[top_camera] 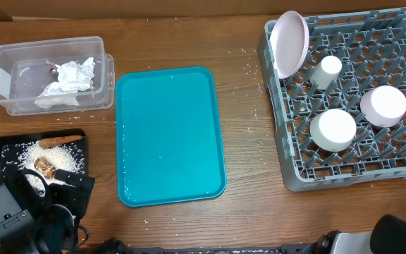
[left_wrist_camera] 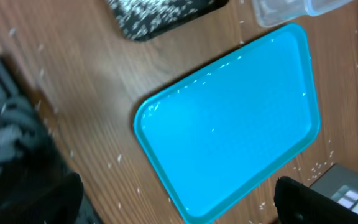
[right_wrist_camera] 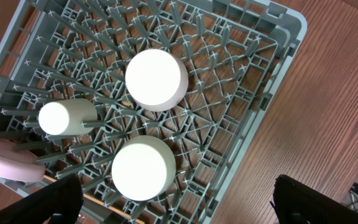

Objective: Sort waste into correct bins and load items into the dishwasher

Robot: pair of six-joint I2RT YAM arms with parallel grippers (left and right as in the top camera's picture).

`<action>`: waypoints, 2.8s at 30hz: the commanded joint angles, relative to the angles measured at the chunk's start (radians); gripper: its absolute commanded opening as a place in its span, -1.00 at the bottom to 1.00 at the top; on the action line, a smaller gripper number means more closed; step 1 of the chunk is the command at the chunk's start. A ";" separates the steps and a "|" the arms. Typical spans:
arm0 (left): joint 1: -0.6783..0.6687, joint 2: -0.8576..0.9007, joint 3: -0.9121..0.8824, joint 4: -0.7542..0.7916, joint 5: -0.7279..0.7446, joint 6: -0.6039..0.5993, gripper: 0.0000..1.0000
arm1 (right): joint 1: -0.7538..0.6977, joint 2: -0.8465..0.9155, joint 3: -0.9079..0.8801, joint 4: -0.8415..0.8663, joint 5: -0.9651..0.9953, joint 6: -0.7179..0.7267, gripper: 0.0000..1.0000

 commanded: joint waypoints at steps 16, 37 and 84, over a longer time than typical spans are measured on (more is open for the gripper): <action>-0.512 -0.259 -0.764 1.344 -0.156 0.278 1.00 | -0.002 -0.001 0.017 0.003 0.011 0.008 1.00; -0.511 -0.761 -1.229 1.562 -0.183 0.314 1.00 | -0.002 -0.001 0.017 0.003 0.010 0.008 1.00; -0.491 -0.770 -1.229 1.491 -0.173 0.651 1.00 | -0.002 -0.001 0.017 0.003 0.010 0.008 1.00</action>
